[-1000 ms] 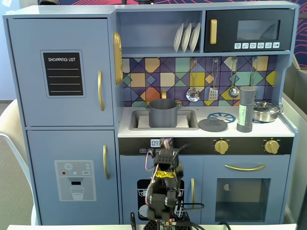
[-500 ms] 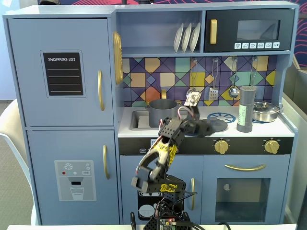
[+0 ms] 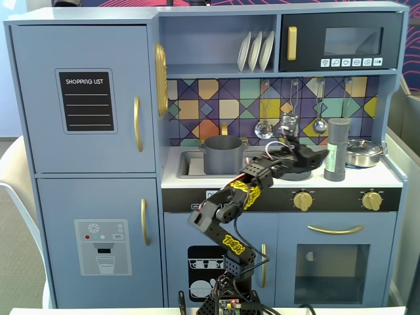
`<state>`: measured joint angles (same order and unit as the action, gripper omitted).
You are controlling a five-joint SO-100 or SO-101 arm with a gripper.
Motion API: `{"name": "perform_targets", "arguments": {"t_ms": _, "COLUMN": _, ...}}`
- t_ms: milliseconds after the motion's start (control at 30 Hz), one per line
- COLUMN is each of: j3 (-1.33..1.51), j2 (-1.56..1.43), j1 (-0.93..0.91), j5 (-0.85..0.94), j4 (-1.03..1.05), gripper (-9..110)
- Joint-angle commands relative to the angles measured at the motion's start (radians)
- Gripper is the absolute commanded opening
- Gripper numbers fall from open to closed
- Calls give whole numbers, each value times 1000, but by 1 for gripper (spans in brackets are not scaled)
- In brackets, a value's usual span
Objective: Put salt in the gray recipient
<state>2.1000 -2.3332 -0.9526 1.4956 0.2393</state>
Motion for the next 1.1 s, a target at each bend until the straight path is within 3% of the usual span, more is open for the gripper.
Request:
{"name": "perform_targets", "arguments": {"t_ms": 0, "j3": -44, "j2": 86, "j1": -21, "j5": -26, "j4": -164, "gripper": 52}}
{"name": "perform_targets", "arguments": {"t_ms": 300, "j3": -221, "j2": 330, "j1": -6, "j5": -46, "j4": -250, "gripper": 60}}
{"name": "perform_targets", "arguments": {"t_ms": 633, "j3": -368, "j2": 549, "j1": 3, "j5": 11, "j4": -382, "gripper": 56}}
{"name": "perform_targets", "arguments": {"t_ms": 1067, "j3": -641, "j2": 793, "j1": 29, "j5": 37, "j4": -373, "gripper": 50}}
